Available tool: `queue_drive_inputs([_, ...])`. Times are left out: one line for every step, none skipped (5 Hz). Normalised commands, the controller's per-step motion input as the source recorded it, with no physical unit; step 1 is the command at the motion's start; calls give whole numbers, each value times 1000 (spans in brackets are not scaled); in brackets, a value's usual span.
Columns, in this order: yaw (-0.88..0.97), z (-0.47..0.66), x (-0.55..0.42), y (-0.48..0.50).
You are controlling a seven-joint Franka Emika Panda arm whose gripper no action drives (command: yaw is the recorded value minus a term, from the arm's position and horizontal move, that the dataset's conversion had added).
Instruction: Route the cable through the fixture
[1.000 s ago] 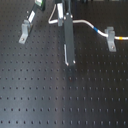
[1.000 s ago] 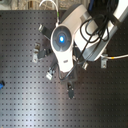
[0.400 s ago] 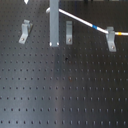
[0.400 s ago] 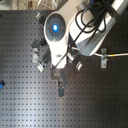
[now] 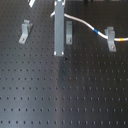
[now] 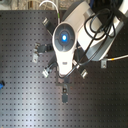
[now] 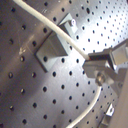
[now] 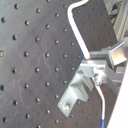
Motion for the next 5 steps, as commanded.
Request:
queue_drive_inputs([597, 186, -37, 227])
queue_drive_inputs([709, 178, 17, 222])
queue_drive_inputs([720, 177, 35, 212])
queue_drive_inputs([740, 173, 43, 159])
queue_drive_inputs([729, 212, 46, 125])
